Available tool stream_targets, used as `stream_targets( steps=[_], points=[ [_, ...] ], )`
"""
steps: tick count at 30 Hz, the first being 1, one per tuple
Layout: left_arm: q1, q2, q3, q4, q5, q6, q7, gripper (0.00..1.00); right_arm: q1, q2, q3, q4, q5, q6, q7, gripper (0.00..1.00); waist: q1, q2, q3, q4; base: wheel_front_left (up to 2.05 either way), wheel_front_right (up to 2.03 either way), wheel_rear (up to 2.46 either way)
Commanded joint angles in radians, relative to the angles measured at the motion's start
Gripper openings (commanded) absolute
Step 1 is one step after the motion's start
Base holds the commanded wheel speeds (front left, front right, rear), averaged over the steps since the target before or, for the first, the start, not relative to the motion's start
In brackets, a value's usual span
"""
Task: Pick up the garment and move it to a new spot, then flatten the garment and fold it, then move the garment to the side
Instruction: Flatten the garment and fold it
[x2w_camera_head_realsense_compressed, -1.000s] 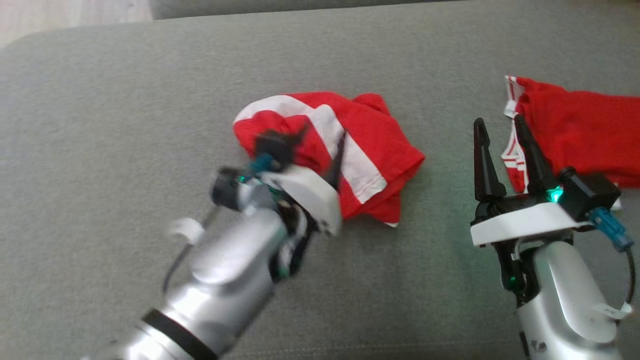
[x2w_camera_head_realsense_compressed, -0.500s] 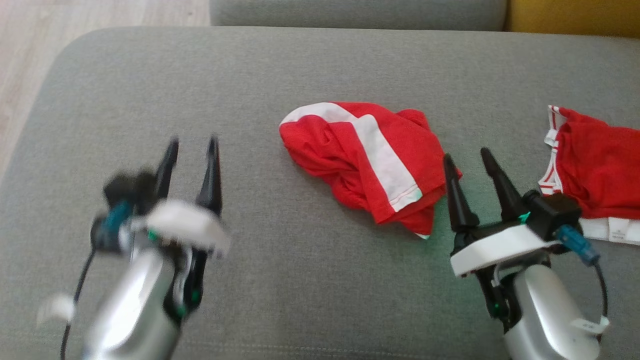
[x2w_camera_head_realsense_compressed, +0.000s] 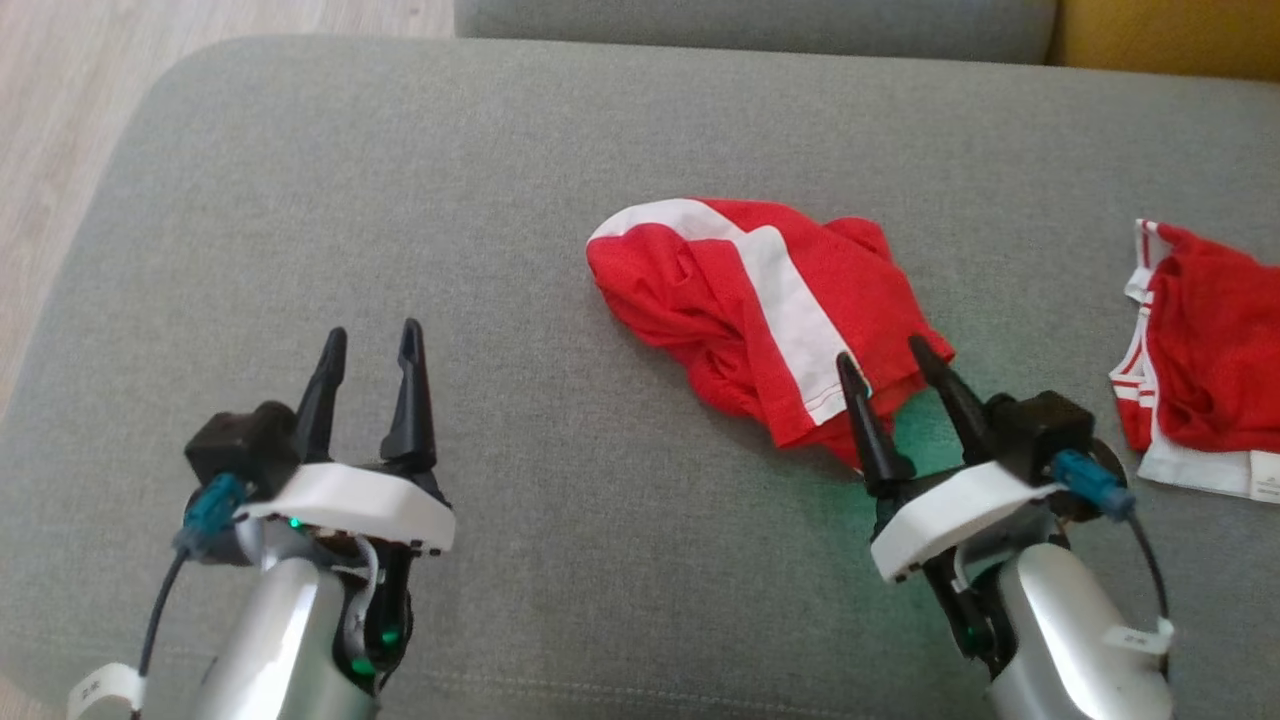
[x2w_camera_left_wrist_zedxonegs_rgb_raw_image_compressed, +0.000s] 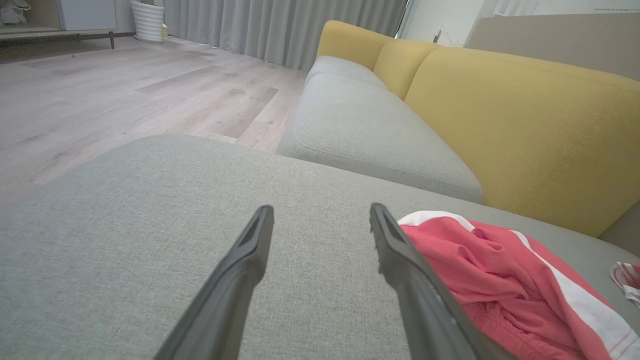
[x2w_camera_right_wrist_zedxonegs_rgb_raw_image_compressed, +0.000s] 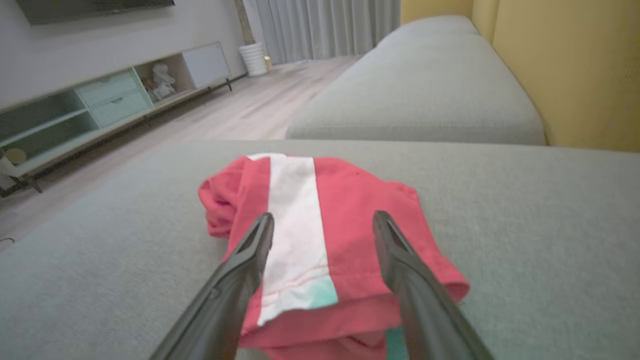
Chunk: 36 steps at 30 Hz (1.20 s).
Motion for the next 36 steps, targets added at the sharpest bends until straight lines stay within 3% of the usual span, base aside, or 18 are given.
stream_targets(
  steps=[1,12,13,14,15,16,27,30,36],
  points=[
    [-0.045,0.002,0.046,-0.018,0.015,-0.012,-0.008,1.0,-0.016,0.005,0.028,-0.016,-0.012,0.002,0.01,1.0,0.0,-0.0001,0.01,0.006,0.0,0.0,0.0],
    [-0.058,-0.047,0.098,0.034,0.059,-0.075,-0.008,1.0,-0.062,0.005,0.024,0.05,-0.025,0.002,0.027,1.0,0.0,-0.0001,0.058,0.037,0.0,0.0,0.0],
    [-0.06,-0.05,0.102,0.037,0.062,-0.079,-0.008,1.0,-0.066,0.005,0.024,0.055,-0.025,0.002,0.026,0.95,0.0,-0.0001,0.06,0.039,0.0,0.0,0.0],
    [-0.061,-0.052,0.107,0.04,0.066,-0.083,-0.008,1.0,-0.069,0.005,0.024,0.059,-0.026,0.002,0.025,0.43,0.0,-0.0001,0.062,0.04,0.0,0.0,0.0],
    [-0.062,-0.054,0.111,0.043,0.069,-0.087,-0.008,1.0,-0.071,0.005,0.025,0.062,-0.026,0.002,0.023,0.15,0.0,-0.0001,0.063,0.041,0.0,0.0,0.0],
    [-0.063,-0.056,0.114,0.046,0.071,-0.09,-0.008,1.0,-0.074,0.005,0.026,0.064,-0.026,0.002,0.019,0.0,0.0,-0.0001,0.064,0.041,0.0,0.0,0.0],
    [-0.051,-0.063,0.152,0.069,0.09,-0.109,-0.008,1.0,-0.047,-0.006,0.021,0.007,-0.067,0.002,0.007,0.0,0.0,-0.0001,0.021,-0.012,0.0,0.0,0.0],
    [-0.048,-0.063,0.158,0.073,0.095,-0.115,-0.008,1.0,-0.02,-0.059,0.049,-0.043,-0.078,0.002,0.02,0.0,0.0,-0.0001,0.004,-0.039,0.0,0.0,0.0],
    [-0.048,-0.063,0.154,0.077,0.095,-0.118,-0.008,1.0,0.041,-0.227,0.091,-0.123,-0.069,0.002,0.061,0.0,0.0,-0.0001,-0.014,-0.088,0.0,0.0,0.0]
  ],
)
